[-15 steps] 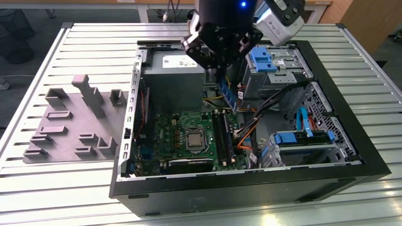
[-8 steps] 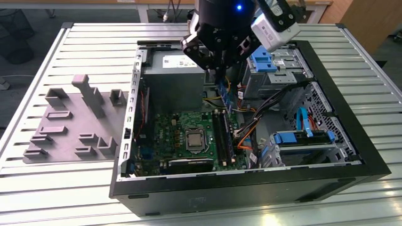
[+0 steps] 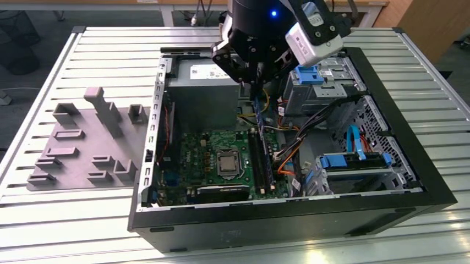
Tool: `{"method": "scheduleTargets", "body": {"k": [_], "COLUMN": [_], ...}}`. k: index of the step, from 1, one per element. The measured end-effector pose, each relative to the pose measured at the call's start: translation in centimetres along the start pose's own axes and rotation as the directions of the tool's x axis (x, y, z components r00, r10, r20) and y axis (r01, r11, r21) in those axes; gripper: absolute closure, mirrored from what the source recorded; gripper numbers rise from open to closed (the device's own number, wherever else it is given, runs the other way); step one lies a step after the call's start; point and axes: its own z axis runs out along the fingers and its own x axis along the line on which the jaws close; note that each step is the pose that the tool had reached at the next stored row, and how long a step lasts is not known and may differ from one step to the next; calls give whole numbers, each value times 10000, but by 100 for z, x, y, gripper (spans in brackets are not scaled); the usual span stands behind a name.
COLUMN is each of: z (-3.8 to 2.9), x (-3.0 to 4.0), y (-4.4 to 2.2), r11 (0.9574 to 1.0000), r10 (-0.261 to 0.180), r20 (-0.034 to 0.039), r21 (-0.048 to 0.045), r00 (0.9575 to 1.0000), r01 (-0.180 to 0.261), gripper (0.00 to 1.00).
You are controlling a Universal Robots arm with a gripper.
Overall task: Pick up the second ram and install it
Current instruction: 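Insert the second ram into the second slot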
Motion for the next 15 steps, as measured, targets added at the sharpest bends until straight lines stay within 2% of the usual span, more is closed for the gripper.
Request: {"method": "scheduleTargets", "body": {"k": [6, 12, 15], "z": [11, 119, 172], "x": [-5, -72, -84], "y": [0, -1, 0], "r11": [10000, 10000, 10000], "r10": [6, 45, 46], "r20": [-1, 0, 0], "r21": [2, 5, 6], "r00": [10000, 10000, 10000], "r01": [-6, -45, -46], "gripper": [86, 86, 86]}}
